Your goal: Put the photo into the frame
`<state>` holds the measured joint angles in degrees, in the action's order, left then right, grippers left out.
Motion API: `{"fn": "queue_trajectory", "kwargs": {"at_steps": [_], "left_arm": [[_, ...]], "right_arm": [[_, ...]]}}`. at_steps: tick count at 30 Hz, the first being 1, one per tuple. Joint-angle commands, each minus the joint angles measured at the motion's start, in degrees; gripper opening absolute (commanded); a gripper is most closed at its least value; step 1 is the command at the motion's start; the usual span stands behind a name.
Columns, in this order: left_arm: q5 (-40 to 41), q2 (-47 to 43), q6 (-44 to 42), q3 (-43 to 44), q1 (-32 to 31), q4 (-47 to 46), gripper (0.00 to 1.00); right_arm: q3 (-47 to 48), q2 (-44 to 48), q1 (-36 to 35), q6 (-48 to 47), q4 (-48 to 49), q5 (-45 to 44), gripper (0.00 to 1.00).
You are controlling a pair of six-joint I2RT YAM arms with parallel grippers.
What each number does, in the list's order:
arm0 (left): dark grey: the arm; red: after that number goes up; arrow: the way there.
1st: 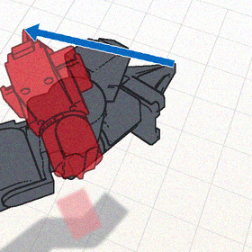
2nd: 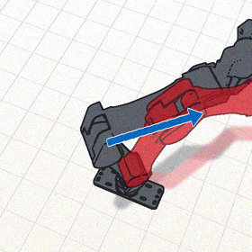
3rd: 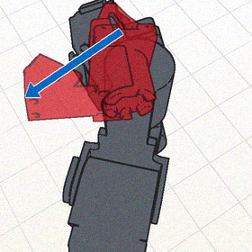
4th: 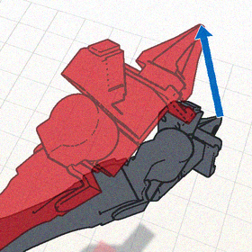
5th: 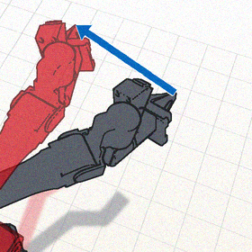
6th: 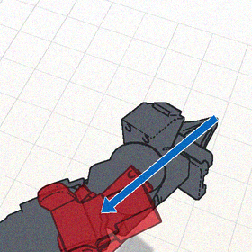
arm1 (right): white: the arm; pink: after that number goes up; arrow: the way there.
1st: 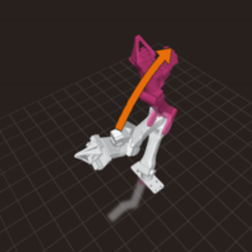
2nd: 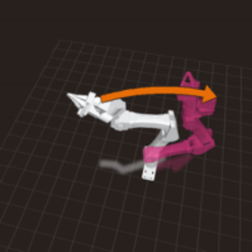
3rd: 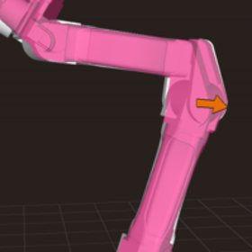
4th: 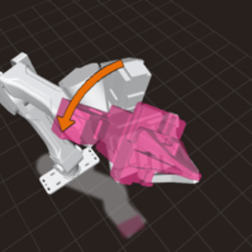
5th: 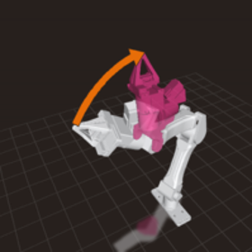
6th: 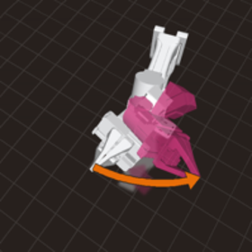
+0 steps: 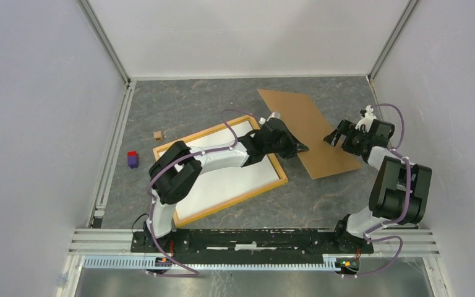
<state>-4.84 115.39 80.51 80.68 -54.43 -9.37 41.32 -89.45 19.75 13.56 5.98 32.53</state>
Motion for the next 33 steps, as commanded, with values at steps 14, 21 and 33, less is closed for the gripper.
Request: {"fn": "queue_trajectory", "kwargs": {"at_steps": [14, 21, 33], "left_arm": [[-8.6, -30.1, -27.7, -4.3, 16.8, 18.4, 0.02], [-6.1, -40.8, -29.3, -3.7, 27.3, 30.6, 0.02], [-6.4, -49.9, -18.5, -3.1, 34.5, 41.4, 0.02]], "right_arm": [[12.2, 20.4, -19.1, -14.3, -19.2, -28.4, 0.98], [5.6, 37.3, -41.0, -37.3, -4.8, -25.9, 0.98], [-16.8, 46.9, -64.5, -80.4, 20.2, -6.7, 0.98]]}}
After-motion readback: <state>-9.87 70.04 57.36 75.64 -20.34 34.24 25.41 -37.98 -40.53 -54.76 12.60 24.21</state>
